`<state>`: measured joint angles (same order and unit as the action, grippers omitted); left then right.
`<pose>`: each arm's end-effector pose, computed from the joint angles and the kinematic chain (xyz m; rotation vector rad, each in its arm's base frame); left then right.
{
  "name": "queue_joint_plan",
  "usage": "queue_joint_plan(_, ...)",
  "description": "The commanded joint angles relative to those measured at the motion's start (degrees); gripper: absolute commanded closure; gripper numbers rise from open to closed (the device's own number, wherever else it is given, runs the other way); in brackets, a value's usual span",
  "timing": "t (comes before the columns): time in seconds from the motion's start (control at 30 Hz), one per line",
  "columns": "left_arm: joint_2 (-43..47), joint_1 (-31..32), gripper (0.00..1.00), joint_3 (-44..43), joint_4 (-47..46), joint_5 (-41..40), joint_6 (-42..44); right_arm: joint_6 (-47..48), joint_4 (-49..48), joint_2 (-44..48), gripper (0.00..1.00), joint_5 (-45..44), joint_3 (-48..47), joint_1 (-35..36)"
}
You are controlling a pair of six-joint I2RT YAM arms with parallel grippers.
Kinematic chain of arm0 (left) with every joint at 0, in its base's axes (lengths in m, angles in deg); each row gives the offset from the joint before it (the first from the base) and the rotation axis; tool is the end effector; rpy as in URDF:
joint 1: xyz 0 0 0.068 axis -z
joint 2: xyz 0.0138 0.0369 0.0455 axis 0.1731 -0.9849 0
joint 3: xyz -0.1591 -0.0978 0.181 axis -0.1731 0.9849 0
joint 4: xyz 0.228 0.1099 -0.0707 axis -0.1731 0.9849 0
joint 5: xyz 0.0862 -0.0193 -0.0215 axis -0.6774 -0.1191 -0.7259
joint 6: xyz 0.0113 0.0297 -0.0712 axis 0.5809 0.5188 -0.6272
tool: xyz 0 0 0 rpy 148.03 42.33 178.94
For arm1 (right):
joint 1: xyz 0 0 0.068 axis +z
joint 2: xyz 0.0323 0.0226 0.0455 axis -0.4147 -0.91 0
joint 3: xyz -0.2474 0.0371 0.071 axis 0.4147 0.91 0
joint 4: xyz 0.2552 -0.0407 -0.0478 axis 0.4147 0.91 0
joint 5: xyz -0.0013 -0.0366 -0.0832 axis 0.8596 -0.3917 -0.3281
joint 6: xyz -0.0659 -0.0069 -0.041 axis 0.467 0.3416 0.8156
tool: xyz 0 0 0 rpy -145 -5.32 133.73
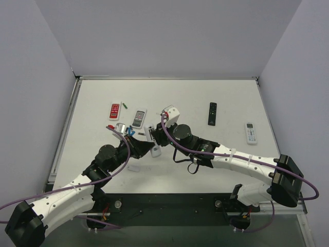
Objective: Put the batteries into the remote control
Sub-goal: Load the battery into the remote control.
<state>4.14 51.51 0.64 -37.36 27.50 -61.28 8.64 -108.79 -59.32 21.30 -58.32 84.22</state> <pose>0.1633 -0.1498 0.2194 -0.1196 1.7783 -1.2790 0.1836 0.2938 0.3011 -0.4920 1.5967 0.9030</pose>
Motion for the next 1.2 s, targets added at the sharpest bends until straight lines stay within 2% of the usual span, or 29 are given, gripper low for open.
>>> queue_joint_plan(0.0,0.1,0.1,1.0,-3.0,-4.4,1.0,0.1,0.0,-0.3,0.1,0.76,0.0,-1.6,0.2)
queue_joint_plan(0.2,-0.3,0.1,1.0,-3.1,-2.8,0.4,-0.4,0.3,0.7,0.9,0.62,0.7,-2.4,0.1)
queue_joint_plan(0.4,-0.8,0.0,1.0,-3.4,-1.6,0.2,-0.5,3.2,4.5,3.3,0.44,3.1,-5.2,-0.1)
queue_joint_plan(0.6,0.4,0.0,1.0,-4.4,2.6,0.4,1.2,8.1,14.1,6.7,0.34,11.7,-10.2,-3.1)
queue_joint_plan(0.73,1.7,-0.1,1.0,-4.8,4.5,0.8,2.0,11.4,20.4,7.5,0.34,17.9,-13.5,-6.1)
queue_joint_plan(0.87,2.5,-0.1,1.0,-6.2,7.1,1.8,3.8,15.2,19.3,7.9,0.35,25.7,-12.4,-9.8)
queue_joint_plan(1.03,3.1,-0.1,1.0,-7.9,9.4,4.5,5.6,27.7,18.6,7.5,0.49,32.5,-11.4,-10.8)
queue_joint_plan(1.17,2.9,-0.1,1.0,-8.7,9.7,6.0,6.4,31.8,18.4,6.4,0.52,34.7,-11.7,-10.8)
